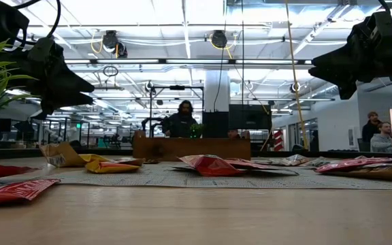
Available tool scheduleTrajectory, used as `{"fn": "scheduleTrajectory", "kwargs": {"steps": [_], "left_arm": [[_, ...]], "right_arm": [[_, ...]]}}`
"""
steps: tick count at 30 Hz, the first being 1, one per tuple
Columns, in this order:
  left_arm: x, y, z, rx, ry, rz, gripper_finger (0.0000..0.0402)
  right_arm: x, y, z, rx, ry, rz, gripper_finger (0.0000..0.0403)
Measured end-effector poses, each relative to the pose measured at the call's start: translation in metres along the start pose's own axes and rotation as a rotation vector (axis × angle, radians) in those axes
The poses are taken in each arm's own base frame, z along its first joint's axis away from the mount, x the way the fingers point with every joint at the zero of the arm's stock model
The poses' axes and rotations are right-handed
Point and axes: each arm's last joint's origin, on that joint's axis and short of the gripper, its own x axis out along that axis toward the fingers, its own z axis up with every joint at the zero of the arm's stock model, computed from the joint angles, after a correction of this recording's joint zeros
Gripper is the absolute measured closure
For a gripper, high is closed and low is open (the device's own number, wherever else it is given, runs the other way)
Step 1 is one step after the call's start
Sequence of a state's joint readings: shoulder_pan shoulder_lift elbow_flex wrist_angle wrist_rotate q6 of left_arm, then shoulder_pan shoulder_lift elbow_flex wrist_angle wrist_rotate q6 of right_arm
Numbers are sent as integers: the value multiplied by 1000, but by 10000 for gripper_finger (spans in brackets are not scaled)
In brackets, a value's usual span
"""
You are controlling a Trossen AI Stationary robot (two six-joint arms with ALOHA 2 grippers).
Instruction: Pick & Place Tea
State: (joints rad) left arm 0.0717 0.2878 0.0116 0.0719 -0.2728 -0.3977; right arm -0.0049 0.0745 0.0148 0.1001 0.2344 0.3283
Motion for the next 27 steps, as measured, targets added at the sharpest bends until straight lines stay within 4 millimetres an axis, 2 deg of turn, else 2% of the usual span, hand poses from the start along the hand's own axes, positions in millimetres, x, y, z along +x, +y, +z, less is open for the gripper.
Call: {"fn": "scheduleTrajectory", "kwargs": {"steps": [17, 27], "left_arm": [[0, 0, 0, 0, 0, 0, 190], [0, 0, 0, 0, 0, 0, 190]], "right_arm": [[0, 0, 0, 19, 0, 1, 289], [0, 3, 1, -147, 49, 75, 288]]}}
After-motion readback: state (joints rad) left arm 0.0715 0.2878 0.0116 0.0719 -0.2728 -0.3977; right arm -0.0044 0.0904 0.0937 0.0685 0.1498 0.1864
